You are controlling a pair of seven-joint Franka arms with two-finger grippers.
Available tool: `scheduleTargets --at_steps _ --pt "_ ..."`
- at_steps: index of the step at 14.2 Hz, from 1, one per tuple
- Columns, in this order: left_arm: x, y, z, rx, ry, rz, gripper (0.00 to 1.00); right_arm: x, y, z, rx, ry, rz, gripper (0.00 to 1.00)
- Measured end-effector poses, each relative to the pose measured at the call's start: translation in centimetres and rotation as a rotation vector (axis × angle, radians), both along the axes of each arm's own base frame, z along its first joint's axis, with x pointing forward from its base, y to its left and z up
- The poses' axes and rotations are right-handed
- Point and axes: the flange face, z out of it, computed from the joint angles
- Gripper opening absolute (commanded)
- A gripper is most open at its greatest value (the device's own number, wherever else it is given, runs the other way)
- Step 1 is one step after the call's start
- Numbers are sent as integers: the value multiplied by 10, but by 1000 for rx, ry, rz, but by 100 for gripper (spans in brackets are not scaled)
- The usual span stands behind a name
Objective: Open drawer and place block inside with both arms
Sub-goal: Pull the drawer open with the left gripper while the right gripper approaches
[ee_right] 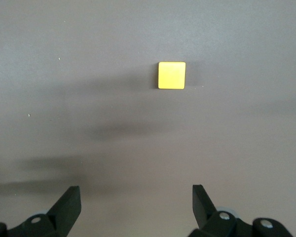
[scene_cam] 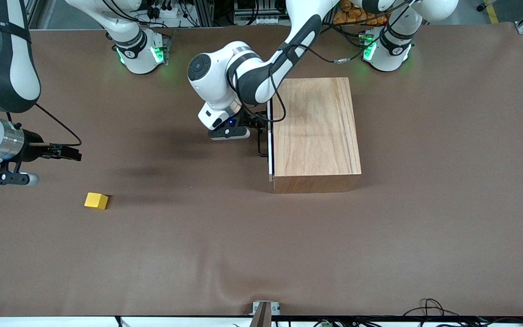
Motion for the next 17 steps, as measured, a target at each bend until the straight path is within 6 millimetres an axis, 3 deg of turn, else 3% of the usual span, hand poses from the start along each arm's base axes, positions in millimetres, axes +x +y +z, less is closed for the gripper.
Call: scheduleTargets --at_steps 17 --pt "-15 -28 7 -134 -34 -54 100 -1 3 6 2 -11 20 100"
